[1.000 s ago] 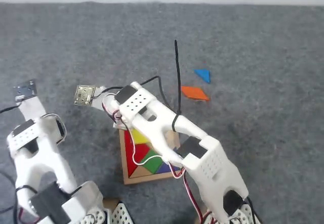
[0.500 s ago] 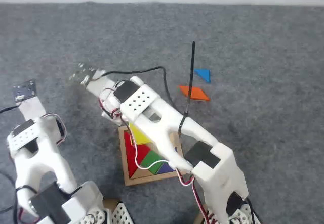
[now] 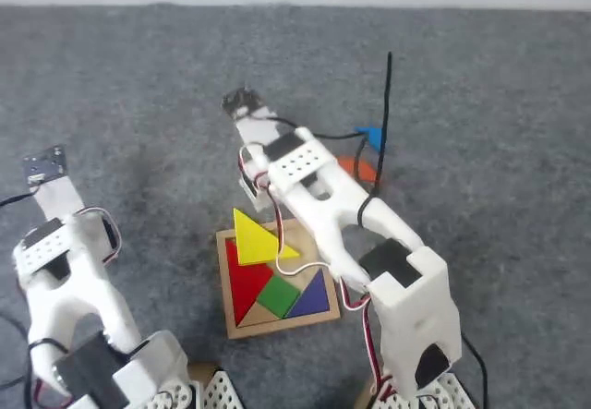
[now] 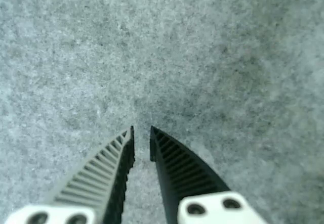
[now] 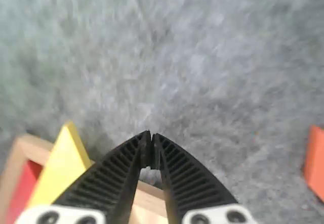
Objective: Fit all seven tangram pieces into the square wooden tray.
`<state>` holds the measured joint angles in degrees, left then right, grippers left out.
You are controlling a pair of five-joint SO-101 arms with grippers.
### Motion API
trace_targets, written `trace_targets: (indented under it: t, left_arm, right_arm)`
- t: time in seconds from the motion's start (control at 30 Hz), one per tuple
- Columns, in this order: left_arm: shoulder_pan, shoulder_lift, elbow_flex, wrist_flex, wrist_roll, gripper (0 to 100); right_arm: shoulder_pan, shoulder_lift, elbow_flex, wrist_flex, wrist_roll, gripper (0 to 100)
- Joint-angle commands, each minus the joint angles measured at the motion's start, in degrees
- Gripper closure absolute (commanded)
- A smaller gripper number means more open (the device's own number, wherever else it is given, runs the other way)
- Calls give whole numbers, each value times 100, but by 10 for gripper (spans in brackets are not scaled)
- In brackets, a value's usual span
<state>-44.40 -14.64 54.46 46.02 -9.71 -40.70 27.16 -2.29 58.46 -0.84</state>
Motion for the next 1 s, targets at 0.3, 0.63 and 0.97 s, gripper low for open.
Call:
trace_targets:
  t: [0.3,0.63,0.97]
  left_arm:
    - [53,-264,-22,-53,-62,949]
    - [35,-264,-22,-53,-62,949]
    - [35,-264,-22,-53,-62,949]
  right_arm:
    - [-971,-567,378,-488,1389,991]
    - [-1182,-954,404,-444,1565,991]
    - [-1569,-2062,1495,-391,1582,991]
